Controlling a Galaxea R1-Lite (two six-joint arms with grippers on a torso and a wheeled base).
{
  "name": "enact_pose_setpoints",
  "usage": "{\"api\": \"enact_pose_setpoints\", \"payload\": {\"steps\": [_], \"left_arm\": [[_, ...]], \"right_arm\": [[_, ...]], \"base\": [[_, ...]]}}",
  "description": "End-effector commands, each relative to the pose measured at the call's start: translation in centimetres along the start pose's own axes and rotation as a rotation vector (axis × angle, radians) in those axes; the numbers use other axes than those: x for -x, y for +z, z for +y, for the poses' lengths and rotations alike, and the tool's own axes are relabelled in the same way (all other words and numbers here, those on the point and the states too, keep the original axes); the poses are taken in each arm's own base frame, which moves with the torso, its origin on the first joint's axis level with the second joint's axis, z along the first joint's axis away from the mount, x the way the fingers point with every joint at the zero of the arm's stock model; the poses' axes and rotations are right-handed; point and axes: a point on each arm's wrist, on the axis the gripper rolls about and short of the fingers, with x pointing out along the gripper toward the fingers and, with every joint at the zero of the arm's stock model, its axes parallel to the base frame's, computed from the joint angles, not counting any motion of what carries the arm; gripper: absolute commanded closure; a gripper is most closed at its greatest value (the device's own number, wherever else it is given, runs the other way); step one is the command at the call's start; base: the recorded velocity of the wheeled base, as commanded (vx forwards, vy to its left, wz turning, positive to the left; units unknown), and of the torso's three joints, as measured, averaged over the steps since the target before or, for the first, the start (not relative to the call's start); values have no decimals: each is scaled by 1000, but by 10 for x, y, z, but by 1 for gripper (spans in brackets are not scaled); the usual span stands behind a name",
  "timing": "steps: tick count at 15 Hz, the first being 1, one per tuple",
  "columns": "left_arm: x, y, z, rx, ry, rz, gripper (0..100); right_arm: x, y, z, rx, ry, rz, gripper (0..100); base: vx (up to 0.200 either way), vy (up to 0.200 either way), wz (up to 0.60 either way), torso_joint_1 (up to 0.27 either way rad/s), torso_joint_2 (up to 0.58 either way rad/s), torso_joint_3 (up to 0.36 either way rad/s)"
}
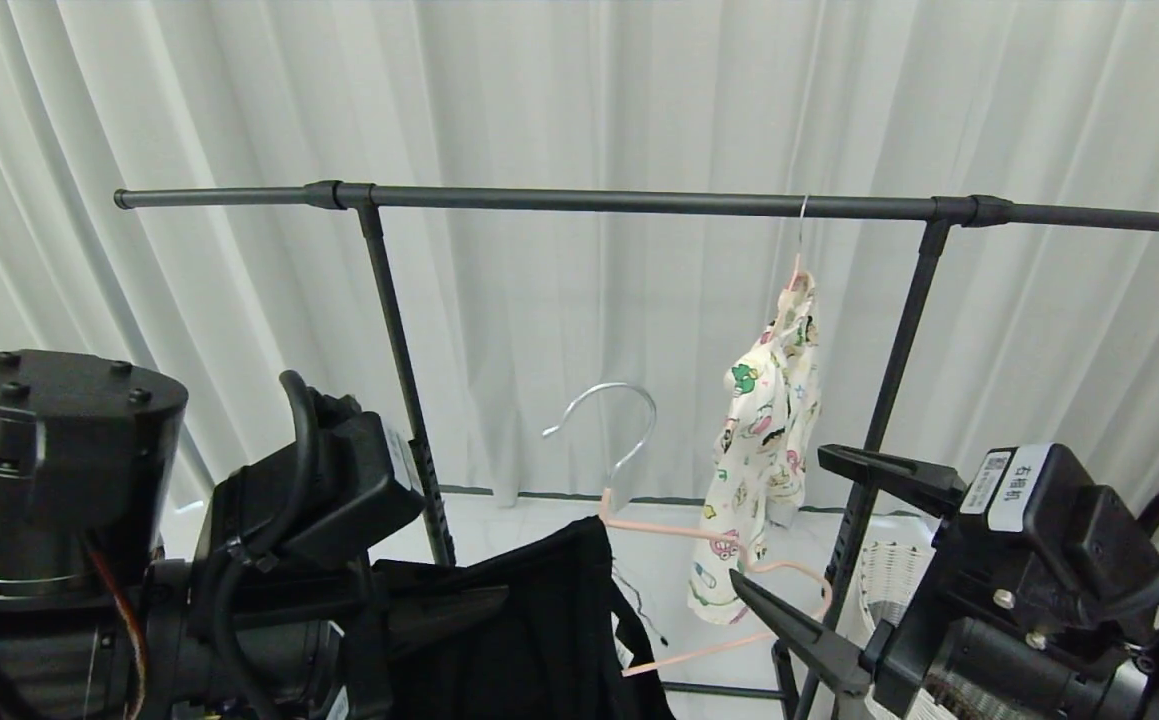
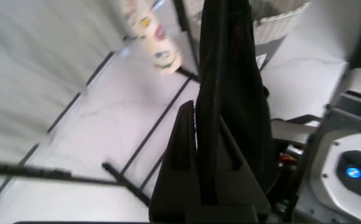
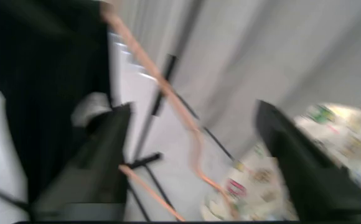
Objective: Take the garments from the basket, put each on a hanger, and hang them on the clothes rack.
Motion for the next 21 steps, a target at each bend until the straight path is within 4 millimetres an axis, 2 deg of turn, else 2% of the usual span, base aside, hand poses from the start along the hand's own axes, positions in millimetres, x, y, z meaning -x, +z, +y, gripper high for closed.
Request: {"api": "enact_pose_setpoints", "payload": {"steps": [1, 5, 8, 11, 13, 17, 21], "left_arm": [[6, -5, 5, 19, 50, 9, 100], [11, 6, 27, 9, 246, -108, 100], [22, 11, 24, -9, 258, -161, 100], [32, 14, 19, -23, 259, -197, 100], [36, 15, 18, -28, 263, -211, 100], [39, 15, 16, -32, 263, -220, 100], [39, 16, 15, -35, 248, -225, 100]], "right_arm": [[1, -3, 0, 3, -4, 13, 0], [4, -15, 6, -31, 85, 70, 0], [-4, -21, 23, -305, 178, 204, 0], [-31, -29, 31, -543, 143, 280, 0], [-52, -36, 36, -564, 124, 309, 0], [-96, -48, 36, -578, -34, 317, 0], [-107, -56, 36, -573, -62, 331, 0]], "base": [[0, 0, 0, 0, 0, 0], [0, 0, 0, 0, 0, 0], [0, 0, 0, 0, 0, 0], [0, 0, 0, 0, 0, 0], [0, 0, 0, 0, 0, 0], [0, 0, 0, 0, 0, 0], [0, 0, 0, 0, 0, 0]]}}
